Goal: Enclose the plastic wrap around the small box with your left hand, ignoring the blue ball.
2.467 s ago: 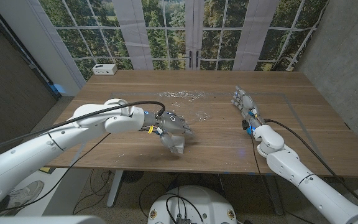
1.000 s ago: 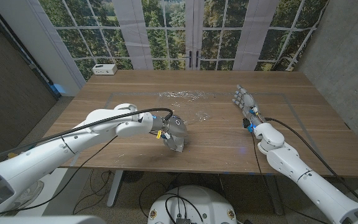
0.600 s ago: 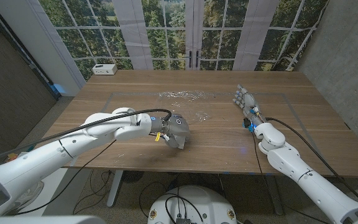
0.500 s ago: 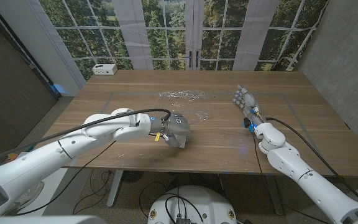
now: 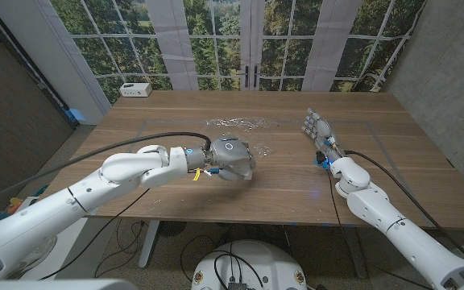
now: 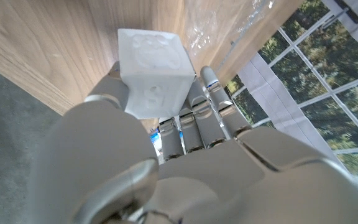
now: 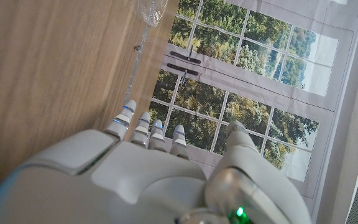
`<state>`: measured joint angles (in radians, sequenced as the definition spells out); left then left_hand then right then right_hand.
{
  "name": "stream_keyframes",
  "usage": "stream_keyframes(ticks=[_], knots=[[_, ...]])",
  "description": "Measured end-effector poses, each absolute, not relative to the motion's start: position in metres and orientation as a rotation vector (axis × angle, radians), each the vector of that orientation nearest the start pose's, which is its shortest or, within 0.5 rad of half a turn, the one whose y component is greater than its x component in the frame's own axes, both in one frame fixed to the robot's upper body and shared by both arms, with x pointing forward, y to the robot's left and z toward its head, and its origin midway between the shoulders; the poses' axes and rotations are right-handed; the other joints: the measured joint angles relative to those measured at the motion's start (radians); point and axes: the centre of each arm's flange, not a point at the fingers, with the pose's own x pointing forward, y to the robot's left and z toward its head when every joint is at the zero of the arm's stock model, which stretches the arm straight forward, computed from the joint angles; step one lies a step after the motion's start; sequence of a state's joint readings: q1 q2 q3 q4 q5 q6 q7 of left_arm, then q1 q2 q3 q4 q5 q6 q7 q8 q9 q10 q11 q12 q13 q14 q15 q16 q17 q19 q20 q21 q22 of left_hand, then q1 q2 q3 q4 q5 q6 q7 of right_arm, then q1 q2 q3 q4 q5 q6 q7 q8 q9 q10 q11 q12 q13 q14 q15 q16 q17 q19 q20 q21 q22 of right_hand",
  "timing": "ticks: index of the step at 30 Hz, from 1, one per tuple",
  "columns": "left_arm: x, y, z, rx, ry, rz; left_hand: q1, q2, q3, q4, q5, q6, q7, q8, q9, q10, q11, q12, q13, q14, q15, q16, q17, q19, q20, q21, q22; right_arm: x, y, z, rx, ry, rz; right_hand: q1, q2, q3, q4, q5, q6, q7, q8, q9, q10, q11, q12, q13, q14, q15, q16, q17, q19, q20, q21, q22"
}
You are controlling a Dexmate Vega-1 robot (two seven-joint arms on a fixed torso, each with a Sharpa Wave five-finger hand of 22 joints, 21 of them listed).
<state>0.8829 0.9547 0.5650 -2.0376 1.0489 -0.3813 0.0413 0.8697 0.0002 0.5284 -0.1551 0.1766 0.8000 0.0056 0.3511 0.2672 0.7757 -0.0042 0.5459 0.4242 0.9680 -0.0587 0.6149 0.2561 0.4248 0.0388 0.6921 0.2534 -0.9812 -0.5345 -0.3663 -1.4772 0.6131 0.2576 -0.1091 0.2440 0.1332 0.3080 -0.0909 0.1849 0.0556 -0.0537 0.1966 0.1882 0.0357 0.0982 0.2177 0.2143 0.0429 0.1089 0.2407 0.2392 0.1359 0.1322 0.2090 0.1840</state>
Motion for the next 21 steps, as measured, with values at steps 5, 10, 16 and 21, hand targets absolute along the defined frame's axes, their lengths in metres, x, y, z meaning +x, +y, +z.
stream_keyframes(ticks=[5, 10, 16, 21], knots=[[0.478, 0.133, -0.022, 1.937, -1.337, -0.282, 0.0, 0.0, -0.004, 0.004, 0.0, 0.006, -0.003, 0.0, 0.0, 0.0, 0.0, 0.013, 0.014, 0.002, 0.001, 0.0, 0.0, -0.005, -0.005, 0.007, 0.0, 0.624, -0.272, -0.059, 0.045, -0.562, 0.163, 0.0, 0.0, 0.0, 0.0, 0.0, 0.0, 0.0, 0.0, 0.0, 0.004, 0.004, 0.0, 0.0, 0.0, 0.0, 0.0, 0.0, 0.0, 0.0, 0.0, 0.0], [0.478, 0.138, -0.018, 1.873, -1.377, -0.203, 0.005, -0.005, -0.007, 0.007, 0.0, 0.016, -0.002, 0.0, 0.0, 0.003, -0.003, 0.021, 0.032, 0.005, -0.002, 0.0, 0.014, -0.005, -0.005, 0.015, 0.0, 0.625, -0.272, -0.058, 0.044, -0.562, 0.164, 0.0, 0.0, 0.0, 0.0, 0.0, 0.0, 0.0, 0.0, 0.0, 0.006, 0.006, 0.0, 0.0, 0.0, 0.0, 0.0, 0.0, 0.0, 0.0, 0.0, 0.0], [0.48, 0.141, -0.015, 1.809, -1.407, -0.14, 0.005, -0.005, -0.008, 0.008, 0.0, 0.021, 0.0, 0.0, 0.0, 0.003, -0.003, 0.029, 0.049, 0.007, -0.001, 0.0, 0.015, -0.005, -0.005, 0.023, 0.0, 0.627, -0.271, -0.056, 0.043, -0.562, 0.164, 0.0, 0.0, 0.0, 0.0, 0.0, 0.0, 0.0, 0.0, 0.0, 0.006, 0.005, 0.0, 0.0, 0.002, 0.002, 0.0, 0.0, 0.0, 0.0, 0.0, 0.0], [0.48, 0.144, -0.013, 1.737, -1.427, -0.084, 0.005, -0.005, -0.012, 0.012, 0.0, 0.026, -0.002, 0.0, 0.0, 0.003, -0.003, 0.04, 0.062, 0.007, -0.001, 0.0, 0.029, -0.005, -0.005, 0.029, 0.0, 0.628, -0.271, -0.054, 0.041, -0.562, 0.164, 0.0, 0.0, 0.0, 0.0, 0.0, 0.0, 0.0, 0.0, 0.0, 0.009, 0.002, 0.0, 0.0, 0.002, 0.002, 0.0, 0.0, 0.0, 0.0, 0.0, 0.0]])
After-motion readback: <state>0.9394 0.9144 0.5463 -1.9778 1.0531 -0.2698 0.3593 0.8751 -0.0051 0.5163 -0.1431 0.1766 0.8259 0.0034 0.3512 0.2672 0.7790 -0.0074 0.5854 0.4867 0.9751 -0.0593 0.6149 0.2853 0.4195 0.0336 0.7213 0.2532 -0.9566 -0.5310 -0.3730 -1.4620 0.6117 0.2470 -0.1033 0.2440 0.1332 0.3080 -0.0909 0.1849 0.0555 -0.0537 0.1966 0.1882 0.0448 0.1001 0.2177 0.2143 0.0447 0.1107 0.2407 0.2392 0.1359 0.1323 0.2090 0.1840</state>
